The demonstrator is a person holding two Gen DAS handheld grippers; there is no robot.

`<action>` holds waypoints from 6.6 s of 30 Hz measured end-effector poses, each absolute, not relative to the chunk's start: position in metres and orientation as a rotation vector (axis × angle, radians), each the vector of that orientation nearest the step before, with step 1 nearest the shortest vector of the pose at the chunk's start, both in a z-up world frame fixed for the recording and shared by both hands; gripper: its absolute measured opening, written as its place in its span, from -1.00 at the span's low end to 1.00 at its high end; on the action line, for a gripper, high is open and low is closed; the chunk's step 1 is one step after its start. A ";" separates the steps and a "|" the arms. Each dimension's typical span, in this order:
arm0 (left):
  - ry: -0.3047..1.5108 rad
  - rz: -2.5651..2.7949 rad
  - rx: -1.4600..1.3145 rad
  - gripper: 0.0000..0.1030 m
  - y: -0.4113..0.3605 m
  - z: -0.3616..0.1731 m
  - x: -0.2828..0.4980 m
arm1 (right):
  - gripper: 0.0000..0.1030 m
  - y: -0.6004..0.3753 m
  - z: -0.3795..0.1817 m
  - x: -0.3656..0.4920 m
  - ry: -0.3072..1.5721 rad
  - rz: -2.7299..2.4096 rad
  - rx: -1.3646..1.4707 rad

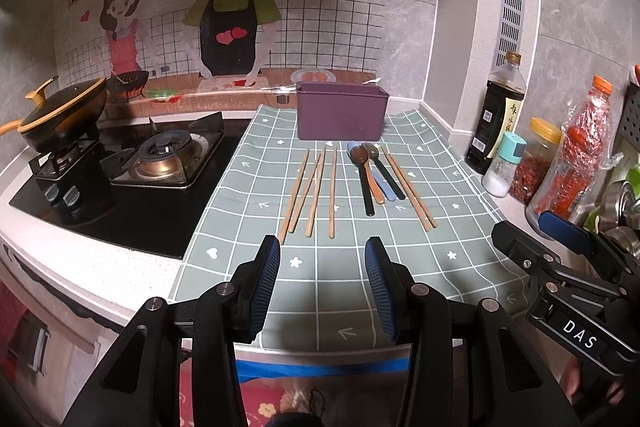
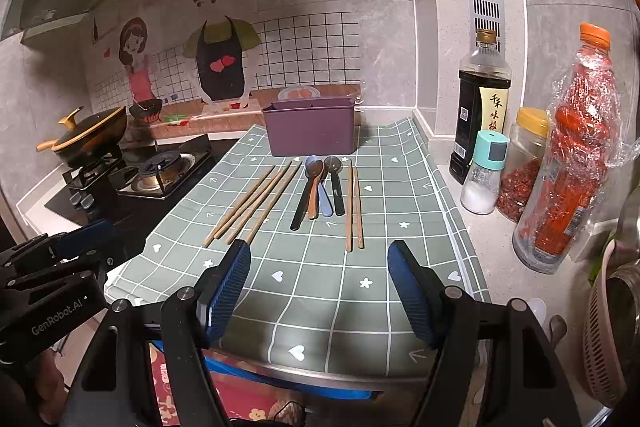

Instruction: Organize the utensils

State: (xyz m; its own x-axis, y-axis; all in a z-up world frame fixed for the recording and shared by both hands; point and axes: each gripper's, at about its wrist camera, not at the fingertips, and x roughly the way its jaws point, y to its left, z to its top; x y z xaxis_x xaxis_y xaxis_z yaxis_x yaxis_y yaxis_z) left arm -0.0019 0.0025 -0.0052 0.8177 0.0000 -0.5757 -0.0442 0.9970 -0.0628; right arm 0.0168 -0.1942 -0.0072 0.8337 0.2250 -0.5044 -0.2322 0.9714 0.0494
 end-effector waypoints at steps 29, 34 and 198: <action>0.623 0.019 -0.077 -0.12 -0.005 -0.009 -0.005 | 0.34 -0.200 -0.010 0.018 0.540 0.238 -0.008; 0.625 0.020 -0.077 -0.12 -0.004 -0.009 -0.004 | 0.34 -0.200 -0.010 0.018 0.542 0.236 -0.007; 0.480 -0.081 -0.041 -0.89 0.051 0.133 0.243 | -0.89 -0.183 0.138 0.261 0.514 0.266 -0.134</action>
